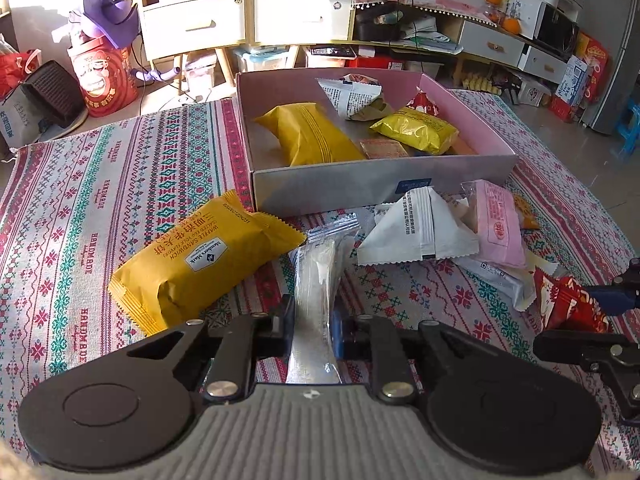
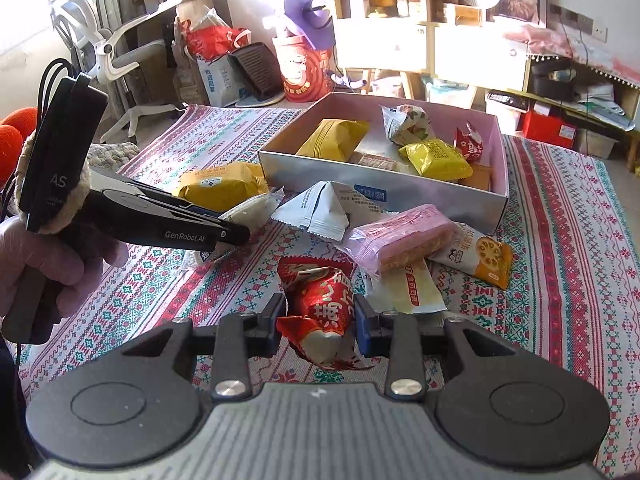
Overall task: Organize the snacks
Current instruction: 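Carry the red candy and clear bar pack into the box and open both tools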
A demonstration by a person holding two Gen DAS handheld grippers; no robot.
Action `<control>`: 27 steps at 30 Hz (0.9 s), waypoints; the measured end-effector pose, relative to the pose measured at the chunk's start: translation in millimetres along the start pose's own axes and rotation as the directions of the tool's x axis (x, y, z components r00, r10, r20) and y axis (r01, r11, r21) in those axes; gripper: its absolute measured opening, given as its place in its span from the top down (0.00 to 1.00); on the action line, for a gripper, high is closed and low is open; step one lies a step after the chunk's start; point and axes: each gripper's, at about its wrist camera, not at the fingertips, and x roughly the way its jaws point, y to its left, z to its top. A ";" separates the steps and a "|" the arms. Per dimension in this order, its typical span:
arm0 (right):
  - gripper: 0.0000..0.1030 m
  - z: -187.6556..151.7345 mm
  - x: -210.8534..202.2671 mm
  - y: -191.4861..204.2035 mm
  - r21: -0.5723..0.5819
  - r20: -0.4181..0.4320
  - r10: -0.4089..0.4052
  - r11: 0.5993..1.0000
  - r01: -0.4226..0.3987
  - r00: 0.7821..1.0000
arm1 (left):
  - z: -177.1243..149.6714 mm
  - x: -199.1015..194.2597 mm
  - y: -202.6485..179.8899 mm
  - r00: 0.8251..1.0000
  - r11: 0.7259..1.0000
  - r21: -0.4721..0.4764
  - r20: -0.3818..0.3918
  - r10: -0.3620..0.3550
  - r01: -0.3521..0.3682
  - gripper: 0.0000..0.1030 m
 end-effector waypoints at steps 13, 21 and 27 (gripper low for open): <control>0.69 25.7 -2.4 -5.2 0.039 0.063 -0.004 0.999 0.002 0.998 | 2.9 -29.1 8.6 0.996 0.992 -0.095 0.028 -0.086 0.088 0.78; 0.69 53.1 6.8 -20.0 0.113 0.100 -0.028 0.993 0.017 0.995 | 24.5 -35.0 8.7 0.990 0.984 -0.132 0.093 -0.111 0.122 0.78; 0.69 80.0 26.0 -41.1 0.203 0.099 -0.014 0.979 -0.007 0.995 | 58.5 -22.5 15.5 0.988 0.985 -0.142 0.131 -0.083 0.102 0.78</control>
